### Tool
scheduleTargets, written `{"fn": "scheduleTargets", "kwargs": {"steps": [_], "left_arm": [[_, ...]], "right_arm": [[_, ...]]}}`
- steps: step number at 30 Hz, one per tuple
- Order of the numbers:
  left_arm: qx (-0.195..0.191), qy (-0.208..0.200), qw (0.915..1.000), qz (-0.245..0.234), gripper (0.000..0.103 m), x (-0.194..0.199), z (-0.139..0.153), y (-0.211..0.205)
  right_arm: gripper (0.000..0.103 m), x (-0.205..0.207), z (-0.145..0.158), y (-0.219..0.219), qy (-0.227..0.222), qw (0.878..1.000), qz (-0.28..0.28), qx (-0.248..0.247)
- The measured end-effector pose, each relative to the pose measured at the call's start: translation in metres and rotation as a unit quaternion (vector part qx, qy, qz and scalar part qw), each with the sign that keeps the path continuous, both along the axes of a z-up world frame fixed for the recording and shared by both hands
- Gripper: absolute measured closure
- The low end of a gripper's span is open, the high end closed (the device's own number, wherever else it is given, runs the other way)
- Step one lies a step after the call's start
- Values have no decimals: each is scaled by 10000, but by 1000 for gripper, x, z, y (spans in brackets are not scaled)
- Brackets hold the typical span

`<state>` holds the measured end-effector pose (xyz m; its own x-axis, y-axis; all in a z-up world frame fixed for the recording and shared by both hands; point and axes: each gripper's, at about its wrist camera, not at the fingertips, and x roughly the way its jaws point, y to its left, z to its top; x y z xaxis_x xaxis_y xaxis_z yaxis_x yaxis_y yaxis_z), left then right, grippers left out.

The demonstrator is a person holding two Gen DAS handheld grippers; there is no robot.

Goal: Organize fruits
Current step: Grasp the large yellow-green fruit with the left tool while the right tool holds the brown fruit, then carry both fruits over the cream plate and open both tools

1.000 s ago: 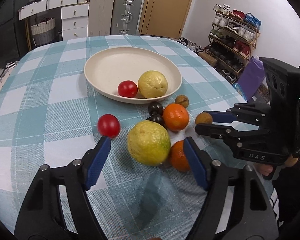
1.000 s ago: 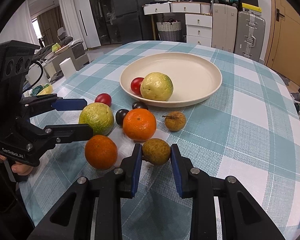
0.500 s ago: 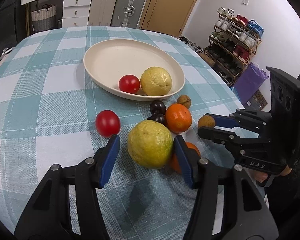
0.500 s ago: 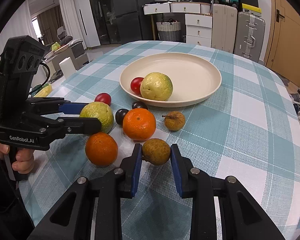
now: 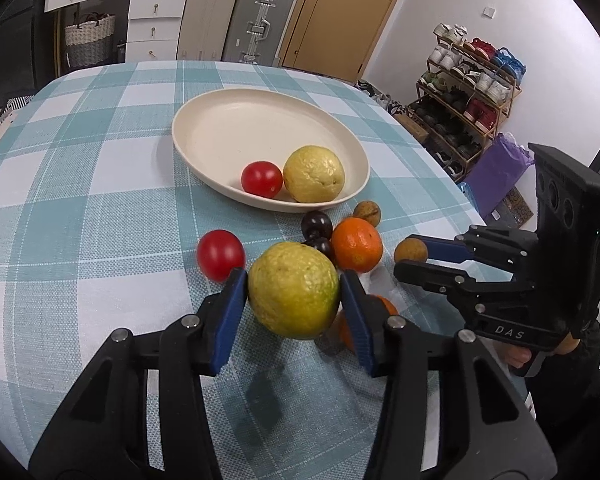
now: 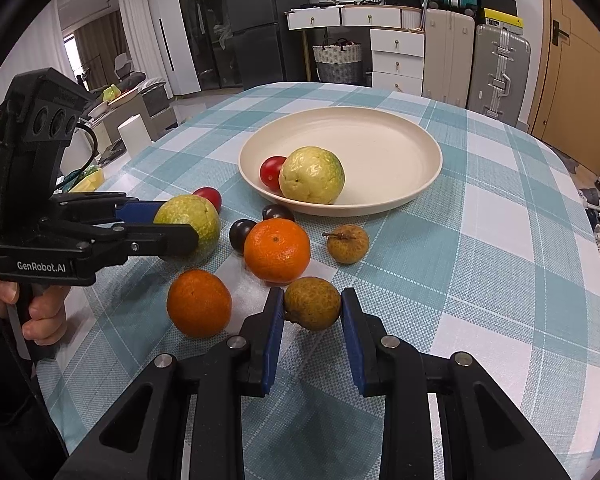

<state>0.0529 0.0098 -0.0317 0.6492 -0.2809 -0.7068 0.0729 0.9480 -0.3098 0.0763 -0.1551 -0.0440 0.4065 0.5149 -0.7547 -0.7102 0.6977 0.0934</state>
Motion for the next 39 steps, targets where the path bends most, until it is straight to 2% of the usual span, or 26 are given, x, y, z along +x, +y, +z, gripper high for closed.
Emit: {"fn": "scheduleTargets", "kwargs": {"steps": [11, 22, 32, 39], "left_arm": [[218, -438, 9985, 257, 58, -3, 26, 10], [430, -707, 9954, 482, 58, 15, 45, 19], [651, -870, 9917, 683, 58, 39, 51, 21], [674, -821, 9912, 788, 58, 59, 42, 27]], "right_arm": [[74, 5, 14, -5, -173, 9993, -173, 288], [74, 21, 30, -7, -303, 9954, -621, 670], [74, 37, 40, -6, -370, 9922, -849, 833], [74, 48, 40, -3, -391, 9909, -932, 887]]}}
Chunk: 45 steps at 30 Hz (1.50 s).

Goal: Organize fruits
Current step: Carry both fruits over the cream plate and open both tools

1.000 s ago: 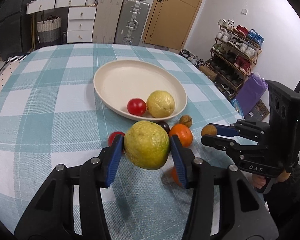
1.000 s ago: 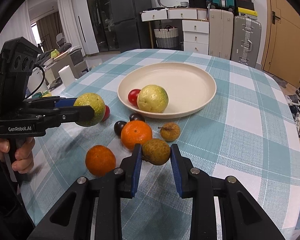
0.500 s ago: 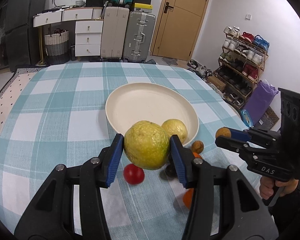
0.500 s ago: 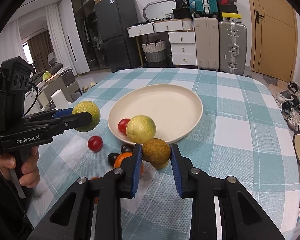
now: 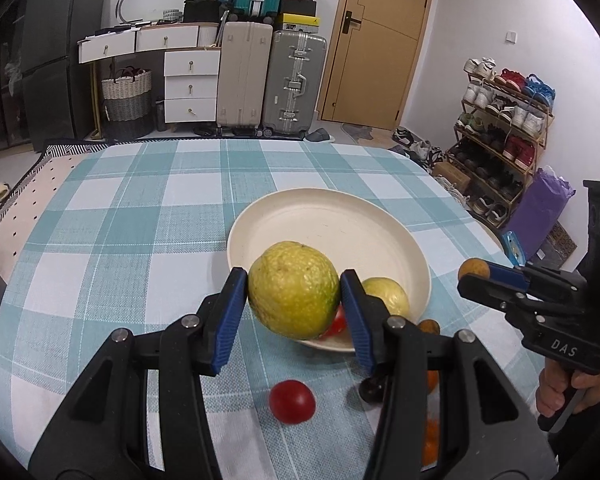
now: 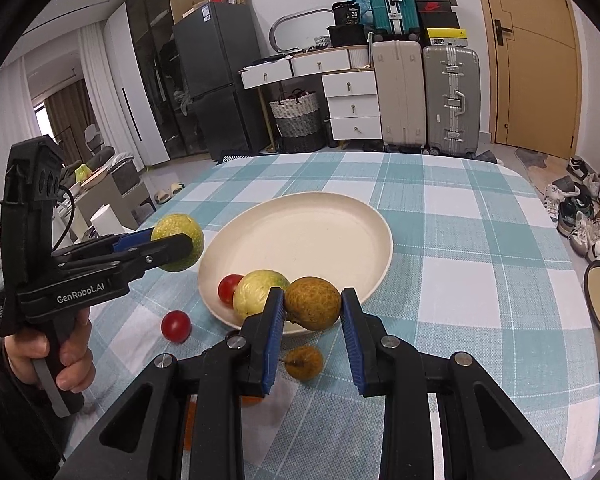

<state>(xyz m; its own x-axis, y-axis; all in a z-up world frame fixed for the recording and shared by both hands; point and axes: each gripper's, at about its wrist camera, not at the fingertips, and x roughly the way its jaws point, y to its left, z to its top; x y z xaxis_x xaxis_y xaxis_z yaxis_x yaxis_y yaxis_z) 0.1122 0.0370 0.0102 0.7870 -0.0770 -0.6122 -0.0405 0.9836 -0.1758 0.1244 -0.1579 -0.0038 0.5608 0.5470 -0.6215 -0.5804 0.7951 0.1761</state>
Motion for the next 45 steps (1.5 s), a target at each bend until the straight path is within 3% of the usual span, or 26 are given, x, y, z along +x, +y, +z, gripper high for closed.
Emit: {"fn": "scheduleTargets", "kwargs": {"steps": [17, 38, 45], "left_arm": [[58, 205, 9997, 111, 58, 37, -28, 5], [-126, 356, 9991, 169, 58, 49, -41, 9], [-191, 245, 9994, 165, 57, 45, -35, 11]], "right_arm": [[74, 26, -19, 15, 221, 9997, -99, -49], [74, 30, -27, 22, 281, 9994, -98, -161], [64, 30, -23, 16, 238, 9995, -177, -133]]}}
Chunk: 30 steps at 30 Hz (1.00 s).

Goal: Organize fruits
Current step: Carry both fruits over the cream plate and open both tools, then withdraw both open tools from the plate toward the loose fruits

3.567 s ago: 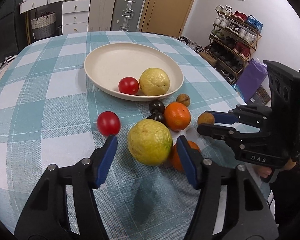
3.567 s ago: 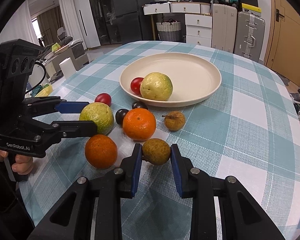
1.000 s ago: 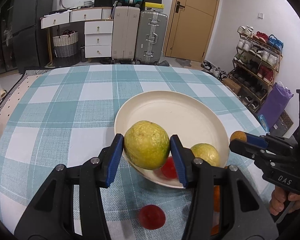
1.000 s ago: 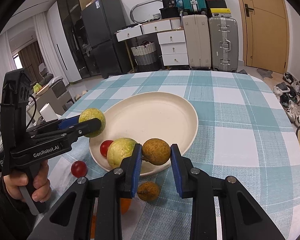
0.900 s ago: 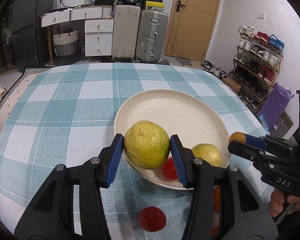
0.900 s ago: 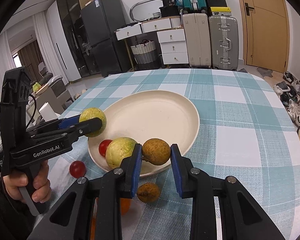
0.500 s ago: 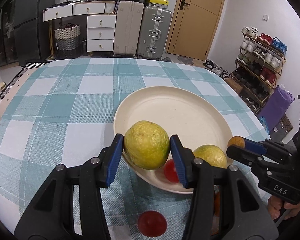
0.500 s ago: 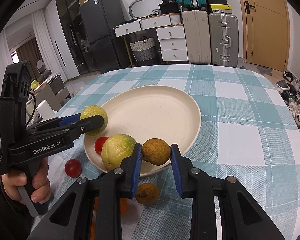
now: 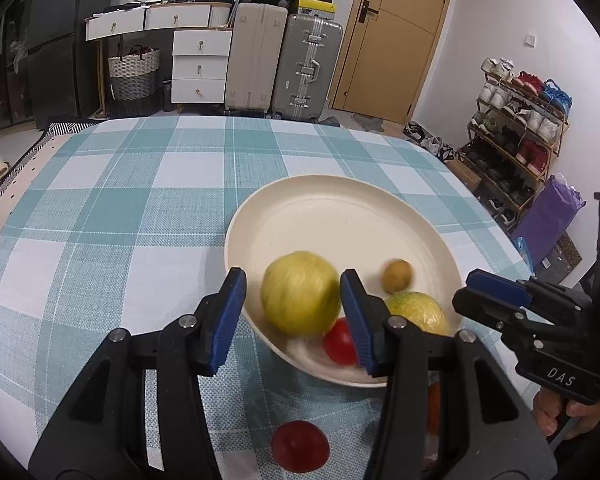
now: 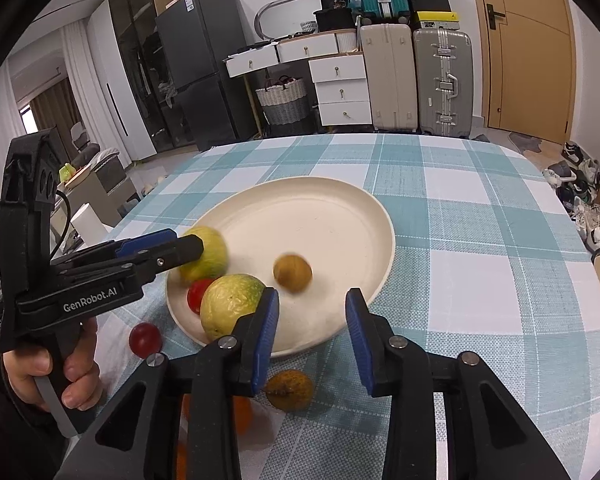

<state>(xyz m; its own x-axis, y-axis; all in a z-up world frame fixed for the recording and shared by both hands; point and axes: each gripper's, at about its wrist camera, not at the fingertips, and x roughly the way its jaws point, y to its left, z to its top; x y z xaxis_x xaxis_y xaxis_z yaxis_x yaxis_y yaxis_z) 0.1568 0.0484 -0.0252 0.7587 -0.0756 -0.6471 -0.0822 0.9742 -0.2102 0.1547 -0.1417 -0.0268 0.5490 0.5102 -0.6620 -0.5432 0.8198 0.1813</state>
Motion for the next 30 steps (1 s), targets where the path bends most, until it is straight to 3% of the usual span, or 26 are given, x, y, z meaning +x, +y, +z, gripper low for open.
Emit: {"fn": "scheduleTargets", "kwargs": {"steps": [5, 8, 10, 12, 18, 20, 30], "left_arm": [[101, 6, 9999, 5, 55, -5, 4, 0], [153, -10, 9999, 5, 45, -11, 8, -1], [190, -30, 9998, 18, 37, -17, 12, -2], [228, -58, 9997, 33, 21, -24, 16, -2], [325, -70, 9994, 17, 11, -49, 24, -5], [315, -69, 9995, 22, 1, -58, 25, -5], [321, -68, 9995, 4, 1, -97, 31, -8]], "right_arm": [[53, -4, 2, -6, -50, 10000, -22, -43], [47, -7, 3, -11, -68, 9999, -74, -82], [29, -9, 4, -15, -63, 9999, -103, -99], [19, -13, 6, -19, -102, 9998, -127, -84], [2, -23, 9, -26, -117, 9994, -208, -234], [1, -26, 10, -27, -131, 9992, -221, -294], [0, -40, 7, -31, -13, 9994, -189, -306]]}}
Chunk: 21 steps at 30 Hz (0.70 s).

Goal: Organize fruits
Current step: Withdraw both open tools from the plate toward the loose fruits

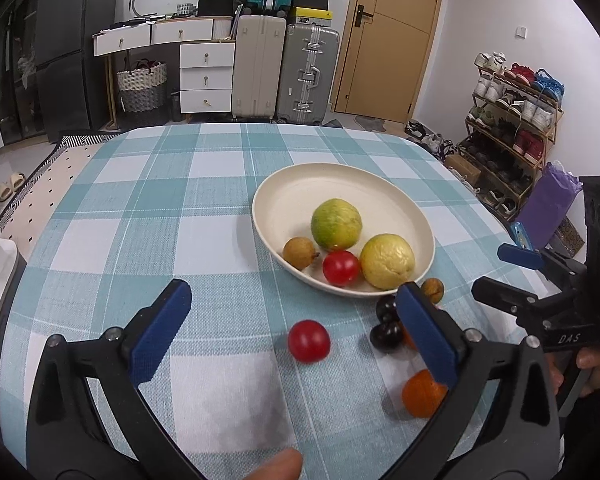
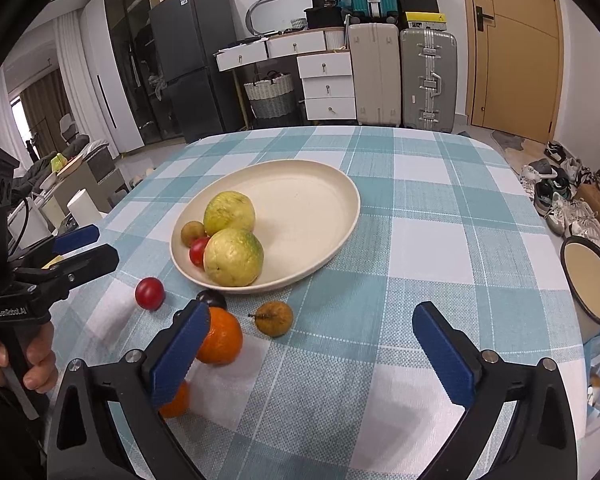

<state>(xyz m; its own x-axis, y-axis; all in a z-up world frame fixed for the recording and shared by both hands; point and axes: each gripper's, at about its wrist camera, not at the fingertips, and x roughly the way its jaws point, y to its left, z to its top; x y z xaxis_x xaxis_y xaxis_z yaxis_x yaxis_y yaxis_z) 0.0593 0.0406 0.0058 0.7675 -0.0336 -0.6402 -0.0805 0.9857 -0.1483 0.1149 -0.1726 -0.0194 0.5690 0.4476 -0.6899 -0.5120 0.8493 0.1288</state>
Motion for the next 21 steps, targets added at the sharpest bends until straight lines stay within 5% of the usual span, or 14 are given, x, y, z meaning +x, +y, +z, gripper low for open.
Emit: {"fn": "scheduleTargets", "kwargs": {"steps": [21], "left_arm": [[201, 262, 9991, -282, 1, -29, -16, -32]], "right_arm": [[0, -29, -15, -6, 200, 9995, 157, -193]]}}
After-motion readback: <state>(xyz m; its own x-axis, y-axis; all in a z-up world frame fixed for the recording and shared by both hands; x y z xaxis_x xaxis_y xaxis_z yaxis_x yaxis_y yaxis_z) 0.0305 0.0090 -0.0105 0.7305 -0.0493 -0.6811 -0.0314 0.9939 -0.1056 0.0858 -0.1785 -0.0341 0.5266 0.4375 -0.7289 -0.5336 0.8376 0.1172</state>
